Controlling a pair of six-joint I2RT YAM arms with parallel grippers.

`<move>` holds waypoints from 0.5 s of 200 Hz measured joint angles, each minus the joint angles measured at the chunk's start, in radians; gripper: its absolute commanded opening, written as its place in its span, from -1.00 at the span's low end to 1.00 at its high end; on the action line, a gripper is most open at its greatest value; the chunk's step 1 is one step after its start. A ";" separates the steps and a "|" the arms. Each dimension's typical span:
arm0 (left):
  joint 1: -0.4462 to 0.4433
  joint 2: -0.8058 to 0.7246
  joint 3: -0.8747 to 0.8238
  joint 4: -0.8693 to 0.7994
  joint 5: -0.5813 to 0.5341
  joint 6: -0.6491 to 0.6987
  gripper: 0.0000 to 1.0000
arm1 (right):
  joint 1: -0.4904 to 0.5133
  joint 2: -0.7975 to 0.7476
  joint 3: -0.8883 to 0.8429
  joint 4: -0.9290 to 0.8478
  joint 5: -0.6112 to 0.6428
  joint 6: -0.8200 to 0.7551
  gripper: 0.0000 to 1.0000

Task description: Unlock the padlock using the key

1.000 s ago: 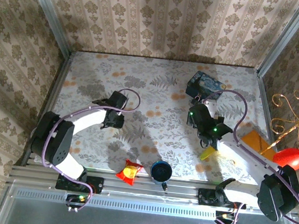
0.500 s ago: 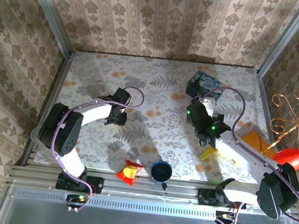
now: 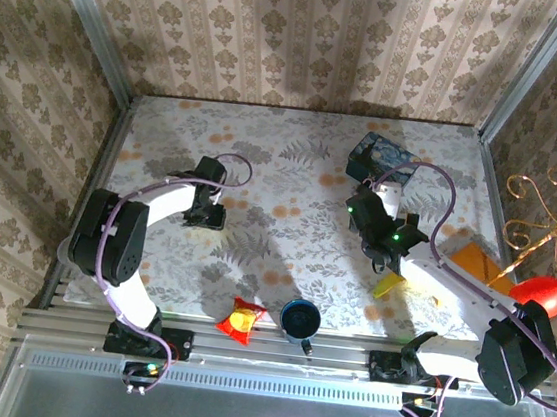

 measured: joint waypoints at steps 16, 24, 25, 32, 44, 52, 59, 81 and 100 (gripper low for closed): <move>0.002 0.005 0.001 0.007 -0.004 -0.008 -0.22 | 0.004 0.000 0.000 -0.001 0.003 0.000 1.00; 0.004 0.005 0.001 0.011 -0.006 -0.014 -0.26 | 0.006 -0.001 0.002 -0.003 0.005 0.000 1.00; 0.005 0.005 0.001 0.012 -0.005 -0.014 -0.26 | 0.006 -0.001 0.002 -0.003 0.006 0.000 1.00; 0.008 0.005 0.000 0.018 -0.007 -0.022 -0.29 | 0.008 -0.002 0.002 -0.005 0.008 0.000 1.00; 0.021 0.005 -0.011 0.032 -0.012 -0.039 -0.36 | 0.010 -0.011 0.003 -0.005 0.012 0.000 1.00; 0.029 0.004 -0.015 0.040 -0.009 -0.047 -0.41 | 0.012 -0.018 0.003 -0.006 0.013 0.000 1.00; 0.035 0.002 -0.020 0.051 -0.014 -0.058 -0.43 | 0.013 -0.026 0.003 -0.007 0.014 0.000 1.00; 0.056 -0.019 -0.047 0.076 -0.014 -0.096 -0.45 | 0.016 -0.056 0.003 -0.007 0.014 0.000 1.00; 0.073 -0.049 -0.079 0.090 -0.016 -0.128 -0.44 | 0.018 -0.075 0.002 -0.006 0.014 0.000 1.00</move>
